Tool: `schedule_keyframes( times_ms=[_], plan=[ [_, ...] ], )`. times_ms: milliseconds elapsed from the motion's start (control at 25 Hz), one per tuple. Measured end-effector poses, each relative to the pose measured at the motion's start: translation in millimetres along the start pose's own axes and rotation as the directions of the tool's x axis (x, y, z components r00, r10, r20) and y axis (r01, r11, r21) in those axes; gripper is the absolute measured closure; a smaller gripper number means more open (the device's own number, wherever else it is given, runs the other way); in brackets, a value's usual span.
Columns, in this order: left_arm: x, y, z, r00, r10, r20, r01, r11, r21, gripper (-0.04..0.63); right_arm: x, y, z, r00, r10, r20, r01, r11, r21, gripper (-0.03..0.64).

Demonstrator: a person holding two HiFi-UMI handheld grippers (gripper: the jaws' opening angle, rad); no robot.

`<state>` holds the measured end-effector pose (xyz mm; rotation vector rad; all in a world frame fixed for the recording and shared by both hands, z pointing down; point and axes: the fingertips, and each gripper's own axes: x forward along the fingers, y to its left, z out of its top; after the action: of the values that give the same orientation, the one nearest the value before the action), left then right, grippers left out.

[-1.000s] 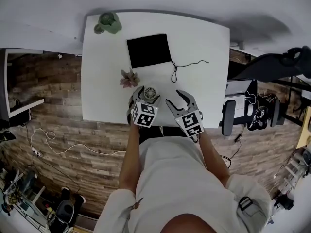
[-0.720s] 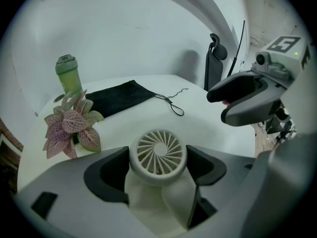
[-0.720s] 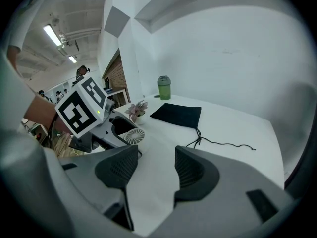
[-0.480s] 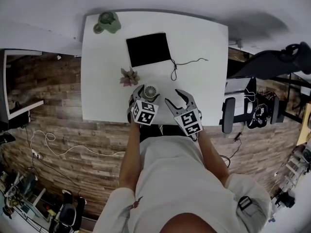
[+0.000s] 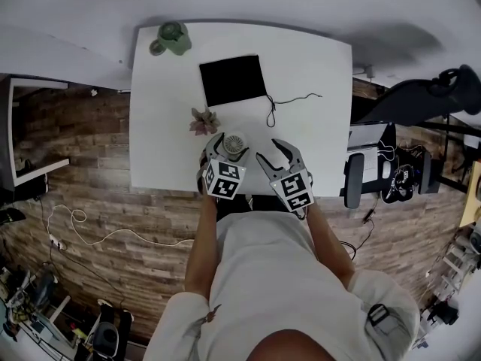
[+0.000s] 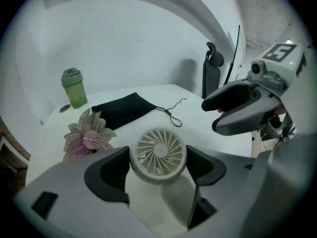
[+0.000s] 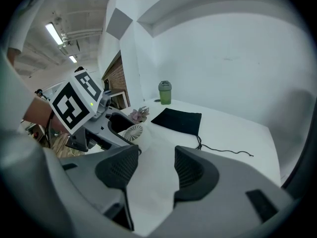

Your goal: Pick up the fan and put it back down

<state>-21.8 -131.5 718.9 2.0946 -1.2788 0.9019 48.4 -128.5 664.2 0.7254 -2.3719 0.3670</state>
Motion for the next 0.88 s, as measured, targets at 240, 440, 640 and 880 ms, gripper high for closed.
schedule_keyframes(
  times_ms=[240, 440, 640, 880],
  plan=[
    [-22.2, 8.6, 24.8, 0.997, 0.016, 0.074, -0.016, 1.0, 0.006, 0.242, -5.3, -0.9, 22.8, 0.999, -0.023, 0.047, 0.024, 1.0, -0.013, 0.385],
    [-44.9, 19.2, 46.5, 0.989, 0.036, 0.145, -0.036, 0.999, -0.002, 0.242, -12.9, -2.1, 45.1, 0.995, -0.048, 0.093, 0.051, 0.998, -0.027, 0.387],
    [-67.2, 30.7, 73.9, 0.973, 0.06, 0.224, -0.061, 0.998, -0.003, 0.242, -23.1, -9.3, 70.2, 0.986, -0.077, 0.145, 0.084, 0.996, -0.041, 0.387],
    [-98.1, 41.4, 110.7, 0.944, 0.084, 0.32, -0.093, 0.996, 0.013, 0.242, -40.9, -19.1, 102.5, 0.971, -0.111, 0.212, 0.127, 0.99, -0.063, 0.388]
  ],
)
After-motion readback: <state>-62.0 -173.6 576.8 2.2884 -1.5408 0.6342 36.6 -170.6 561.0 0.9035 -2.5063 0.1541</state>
